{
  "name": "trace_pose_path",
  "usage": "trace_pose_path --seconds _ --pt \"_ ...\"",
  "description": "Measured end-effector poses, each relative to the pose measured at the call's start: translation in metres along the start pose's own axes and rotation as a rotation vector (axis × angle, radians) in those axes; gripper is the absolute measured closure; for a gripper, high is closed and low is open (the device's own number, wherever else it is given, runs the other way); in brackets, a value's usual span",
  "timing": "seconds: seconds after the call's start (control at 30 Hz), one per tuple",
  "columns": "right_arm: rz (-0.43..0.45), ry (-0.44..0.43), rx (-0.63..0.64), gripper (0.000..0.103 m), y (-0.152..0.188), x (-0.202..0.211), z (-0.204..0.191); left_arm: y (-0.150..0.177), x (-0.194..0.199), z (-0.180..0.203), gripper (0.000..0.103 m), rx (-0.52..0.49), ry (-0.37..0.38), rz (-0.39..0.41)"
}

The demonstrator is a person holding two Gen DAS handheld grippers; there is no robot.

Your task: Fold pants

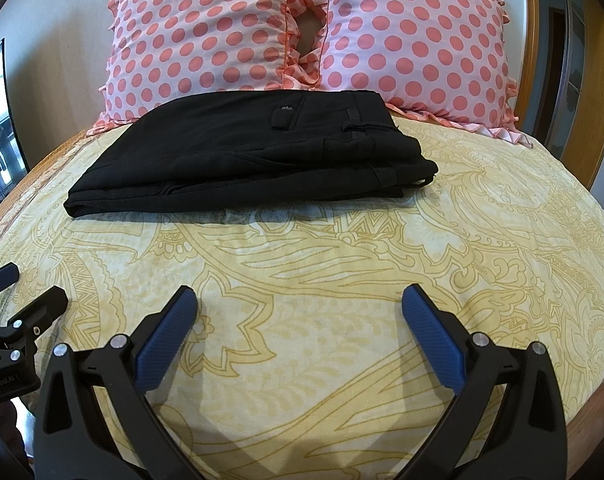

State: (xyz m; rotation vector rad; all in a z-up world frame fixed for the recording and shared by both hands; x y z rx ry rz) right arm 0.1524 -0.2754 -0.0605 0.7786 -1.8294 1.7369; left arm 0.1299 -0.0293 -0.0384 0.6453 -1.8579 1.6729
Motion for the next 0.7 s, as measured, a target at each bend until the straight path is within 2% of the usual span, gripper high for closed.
trace_pose_path --seconds 0.7 --pt "0.002 0.001 -0.002 0.002 -0.0001 -0.0011 -0.0004 -0.0016 -0.0009 0.0026 0.001 0.002 -0.006 0.003"
Point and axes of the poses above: each gripper's, at about its wrist camera, not at the fingertips, and x roughly against the way its jaws point, z to its right, y to its underside, the point moved 7 cm from there along -x, roughly the way its jaws point, and after that the axes turned 4 degrees about -y, right-handed, at the moved point
